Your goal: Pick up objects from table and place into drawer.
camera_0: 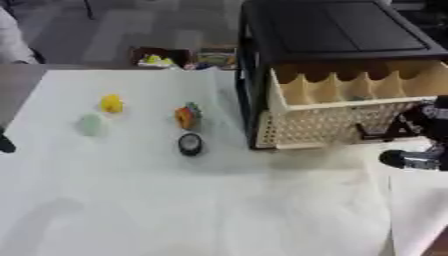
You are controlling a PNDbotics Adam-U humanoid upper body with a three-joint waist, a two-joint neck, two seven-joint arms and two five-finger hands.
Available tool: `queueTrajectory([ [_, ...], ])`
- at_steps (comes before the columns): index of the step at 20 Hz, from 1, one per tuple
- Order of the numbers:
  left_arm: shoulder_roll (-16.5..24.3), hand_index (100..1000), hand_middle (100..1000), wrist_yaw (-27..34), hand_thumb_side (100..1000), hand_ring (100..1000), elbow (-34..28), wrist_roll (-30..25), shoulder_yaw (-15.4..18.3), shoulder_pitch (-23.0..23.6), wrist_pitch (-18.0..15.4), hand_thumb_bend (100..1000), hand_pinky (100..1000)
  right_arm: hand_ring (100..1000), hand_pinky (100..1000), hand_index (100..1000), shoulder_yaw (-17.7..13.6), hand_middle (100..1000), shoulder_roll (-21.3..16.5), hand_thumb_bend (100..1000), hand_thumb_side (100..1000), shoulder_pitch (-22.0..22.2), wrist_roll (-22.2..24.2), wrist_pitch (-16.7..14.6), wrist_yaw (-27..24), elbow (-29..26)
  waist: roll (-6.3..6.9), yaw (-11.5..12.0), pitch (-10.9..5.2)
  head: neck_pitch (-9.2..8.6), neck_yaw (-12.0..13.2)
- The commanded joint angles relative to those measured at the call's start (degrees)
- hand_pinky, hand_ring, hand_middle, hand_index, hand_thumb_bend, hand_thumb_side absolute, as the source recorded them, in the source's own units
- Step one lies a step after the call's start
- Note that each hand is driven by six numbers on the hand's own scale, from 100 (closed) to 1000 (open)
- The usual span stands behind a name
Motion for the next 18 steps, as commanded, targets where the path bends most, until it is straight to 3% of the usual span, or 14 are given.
queueTrajectory([
  [1, 1.4, 729, 565, -0.3, 969, 586, -1.0, 0.2, 0.6, -0.7, 0.0, 100, 473, 100, 100, 683, -1.0, 100, -1.4, 438, 760, 0.2, -0.4, -0.2, -0.4, -1.2, -0.12, -0.2, -0.80, -0.41, 0.2],
  [18, 1.5, 729, 565, -0.1, 967, 587, -1.0, 0.3, 0.6, -0.7, -0.1, 100, 474, 100, 100, 658, -2.3, 100, -0.1, 435, 764, 2.0, -1.0, -0.2, 0.0, -1.2, -0.01, -0.6, -0.91, -0.33, 0.4],
])
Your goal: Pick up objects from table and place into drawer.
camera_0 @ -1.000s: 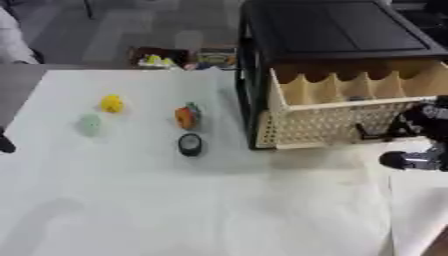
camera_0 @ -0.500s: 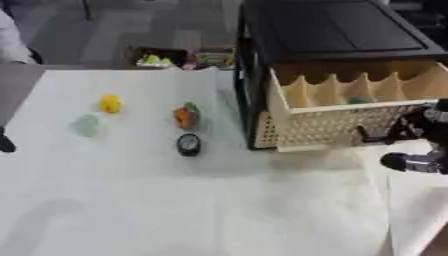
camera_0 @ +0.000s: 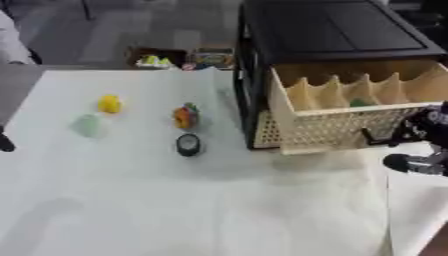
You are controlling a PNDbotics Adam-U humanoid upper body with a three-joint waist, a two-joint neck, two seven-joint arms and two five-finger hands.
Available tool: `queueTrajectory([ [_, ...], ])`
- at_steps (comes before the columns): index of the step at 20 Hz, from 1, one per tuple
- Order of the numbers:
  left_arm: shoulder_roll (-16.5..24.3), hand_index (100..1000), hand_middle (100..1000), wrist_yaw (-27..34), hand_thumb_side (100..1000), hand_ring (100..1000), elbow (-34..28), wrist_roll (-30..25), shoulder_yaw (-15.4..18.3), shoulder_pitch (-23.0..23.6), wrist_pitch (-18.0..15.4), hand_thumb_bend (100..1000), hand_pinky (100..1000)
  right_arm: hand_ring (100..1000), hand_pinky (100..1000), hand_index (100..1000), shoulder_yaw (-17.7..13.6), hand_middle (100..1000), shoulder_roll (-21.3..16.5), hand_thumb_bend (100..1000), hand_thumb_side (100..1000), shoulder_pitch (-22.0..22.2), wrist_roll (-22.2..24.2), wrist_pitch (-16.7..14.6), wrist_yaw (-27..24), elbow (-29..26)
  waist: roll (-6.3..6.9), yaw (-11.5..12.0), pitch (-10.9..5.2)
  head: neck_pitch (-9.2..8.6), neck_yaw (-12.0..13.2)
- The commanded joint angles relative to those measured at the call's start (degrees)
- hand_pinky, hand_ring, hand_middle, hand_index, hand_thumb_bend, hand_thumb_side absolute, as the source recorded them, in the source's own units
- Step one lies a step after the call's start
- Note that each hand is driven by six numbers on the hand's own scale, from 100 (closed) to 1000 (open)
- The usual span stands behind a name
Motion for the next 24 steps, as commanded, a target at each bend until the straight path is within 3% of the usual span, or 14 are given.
queueTrajectory([
  [1, 1.5, 729, 565, -0.1, 967, 587, -1.0, 0.2, 0.3, -0.7, -0.1, 100, 474, 100, 100, 658, -0.9, 100, -1.0, 435, 764, -0.2, -0.1, -0.5, -0.2, -0.9, -0.05, -0.1, -0.86, -0.32, 0.2],
  [13, 1.6, 730, 565, 0.1, 966, 589, -1.0, 0.4, 0.3, -0.9, 0.1, 100, 474, 100, 100, 692, -1.5, 100, -0.5, 438, 760, -0.2, -0.9, -1.5, 1.4, -0.9, -0.27, 0.0, -1.05, -0.19, 0.3],
  [24, 1.7, 731, 565, 0.3, 964, 589, -1.0, 0.5, 0.4, -0.8, 0.0, 100, 474, 100, 100, 837, -2.9, 100, 0.9, 435, 764, -0.7, -2.8, -2.6, 4.0, -0.9, -0.16, -0.2, -1.24, -0.02, 0.2],
])
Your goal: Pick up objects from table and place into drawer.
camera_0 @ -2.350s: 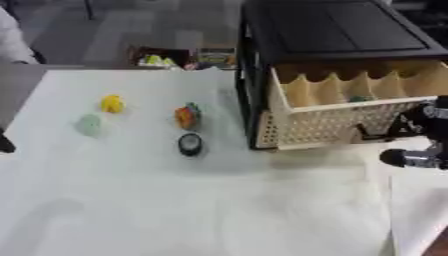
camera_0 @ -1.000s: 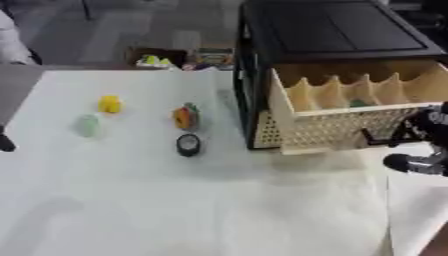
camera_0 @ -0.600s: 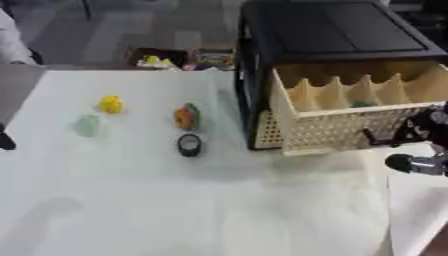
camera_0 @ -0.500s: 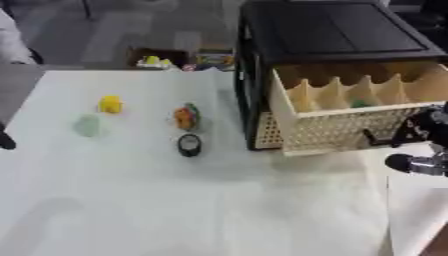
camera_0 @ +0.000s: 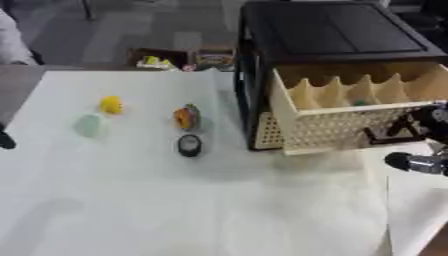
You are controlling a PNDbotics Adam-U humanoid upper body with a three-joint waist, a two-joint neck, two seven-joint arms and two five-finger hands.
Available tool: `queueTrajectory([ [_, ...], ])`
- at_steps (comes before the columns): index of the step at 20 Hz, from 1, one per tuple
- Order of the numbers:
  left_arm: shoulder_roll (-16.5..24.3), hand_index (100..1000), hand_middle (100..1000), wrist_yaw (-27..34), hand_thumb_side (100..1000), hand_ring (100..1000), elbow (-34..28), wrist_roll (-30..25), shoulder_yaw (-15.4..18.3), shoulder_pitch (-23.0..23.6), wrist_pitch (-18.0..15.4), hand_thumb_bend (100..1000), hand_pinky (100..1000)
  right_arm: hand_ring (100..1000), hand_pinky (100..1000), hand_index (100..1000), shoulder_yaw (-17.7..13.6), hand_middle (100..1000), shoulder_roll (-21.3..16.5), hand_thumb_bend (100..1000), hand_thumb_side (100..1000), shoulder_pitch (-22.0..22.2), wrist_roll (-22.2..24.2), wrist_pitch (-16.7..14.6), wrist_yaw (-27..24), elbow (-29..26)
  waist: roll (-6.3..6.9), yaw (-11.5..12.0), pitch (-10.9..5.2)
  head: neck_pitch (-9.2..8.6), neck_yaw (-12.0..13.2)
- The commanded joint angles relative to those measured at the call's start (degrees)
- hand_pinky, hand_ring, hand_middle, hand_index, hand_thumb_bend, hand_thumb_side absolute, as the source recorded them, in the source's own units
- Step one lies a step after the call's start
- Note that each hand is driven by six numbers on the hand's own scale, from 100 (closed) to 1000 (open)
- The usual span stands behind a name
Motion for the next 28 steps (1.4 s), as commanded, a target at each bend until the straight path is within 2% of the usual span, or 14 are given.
queueTrajectory([
  [1, 1.3, 730, 565, 0.3, 964, 589, -1.0, 0.3, 0.4, -0.4, -0.1, 100, 474, 100, 100, 845, -1.5, 100, -1.1, 435, 764, -0.8, -0.7, -0.2, 0.9, -0.8, 0.04, -0.1, -0.89, -0.06, 0.0],
  [6, 1.2, 729, 565, 0.1, 968, 589, -1.0, 0.1, 0.4, -0.3, -0.1, 100, 473, 100, 100, 849, -2.0, 100, -0.9, 435, 764, -1.0, -1.4, -0.5, 1.4, -0.8, 0.04, -0.3, -0.87, 0.06, 0.1],
  [18, 1.6, 729, 565, 0.1, 964, 590, -1.0, 0.2, 0.5, -0.2, 0.1, 100, 474, 100, 100, 794, -4.0, 100, 0.1, 434, 765, -1.7, -3.0, -0.9, 1.8, -0.8, -0.37, -0.9, -1.33, 0.09, 0.6],
  [28, 1.8, 729, 563, 0.2, 963, 591, -1.0, 0.4, 0.6, -0.2, 0.1, 100, 474, 100, 100, 768, -6.3, 100, 1.6, 434, 765, -2.9, -5.0, 0.2, 0.6, -0.8, -0.48, -1.3, -1.56, 0.46, 0.9],
])
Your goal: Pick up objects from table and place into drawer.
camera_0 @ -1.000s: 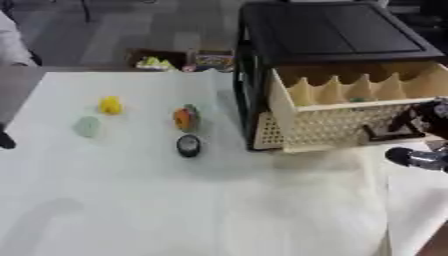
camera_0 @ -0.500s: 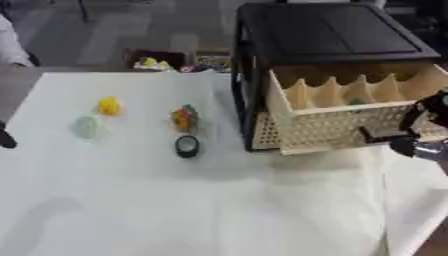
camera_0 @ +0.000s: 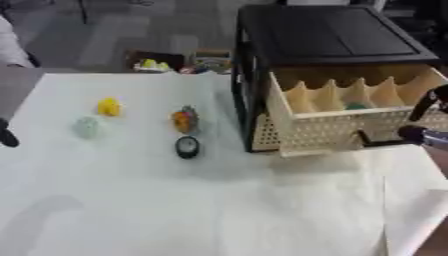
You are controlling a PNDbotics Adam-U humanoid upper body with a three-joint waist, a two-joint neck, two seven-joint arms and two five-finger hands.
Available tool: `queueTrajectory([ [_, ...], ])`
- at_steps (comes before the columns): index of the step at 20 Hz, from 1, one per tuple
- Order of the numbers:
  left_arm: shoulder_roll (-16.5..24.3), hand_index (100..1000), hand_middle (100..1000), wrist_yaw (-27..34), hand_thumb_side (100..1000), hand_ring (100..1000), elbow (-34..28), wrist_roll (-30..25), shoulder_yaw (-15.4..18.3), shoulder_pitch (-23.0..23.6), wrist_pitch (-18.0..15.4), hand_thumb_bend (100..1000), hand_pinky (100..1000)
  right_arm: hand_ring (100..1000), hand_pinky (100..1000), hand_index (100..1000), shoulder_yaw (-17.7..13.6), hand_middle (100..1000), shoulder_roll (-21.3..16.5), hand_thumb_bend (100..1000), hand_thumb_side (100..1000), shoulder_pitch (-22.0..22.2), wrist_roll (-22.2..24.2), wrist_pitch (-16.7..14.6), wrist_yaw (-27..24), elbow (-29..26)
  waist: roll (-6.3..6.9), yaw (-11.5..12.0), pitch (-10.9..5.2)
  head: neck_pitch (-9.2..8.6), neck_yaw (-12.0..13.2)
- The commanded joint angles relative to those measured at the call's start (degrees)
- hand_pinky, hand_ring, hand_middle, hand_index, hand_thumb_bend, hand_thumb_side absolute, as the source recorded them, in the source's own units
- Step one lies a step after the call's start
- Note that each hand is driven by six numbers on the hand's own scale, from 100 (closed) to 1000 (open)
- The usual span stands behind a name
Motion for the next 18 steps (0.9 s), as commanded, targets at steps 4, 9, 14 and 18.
queueTrajectory([
  [4, 1.4, 729, 563, 0.2, 962, 591, -1.0, 0.2, 0.5, -0.3, 0.0, 100, 474, 100, 100, 751, -2.2, 100, -0.8, 434, 765, -1.5, -1.7, 0.7, -1.5, -0.8, 0.02, -0.2, -0.82, 0.51, 0.5],
  [9, 1.4, 729, 563, 0.2, 961, 591, -1.0, 0.2, 0.5, -0.3, -0.1, 100, 474, 100, 100, 709, -2.9, 100, -0.6, 434, 765, -2.1, -5.9, 1.2, -2.9, -0.8, 0.08, -0.2, -0.83, 0.52, 0.7],
  [14, 1.3, 729, 562, 0.2, 961, 591, -1.0, 0.1, 0.5, -0.3, -0.1, 100, 473, 100, 100, 671, -3.0, 100, -0.6, 434, 765, -2.6, -12.0, 2.4, -4.0, -0.8, 0.11, -0.2, -0.78, 0.40, 0.7],
  [18, 1.3, 729, 562, 0.3, 961, 592, -1.0, 0.1, 0.5, -0.4, -0.1, 100, 473, 100, 100, 647, -3.1, 100, -0.6, 434, 765, -3.1, -17.5, 3.7, -5.7, -0.8, 0.15, -0.1, -0.70, 0.41, 0.7],
])
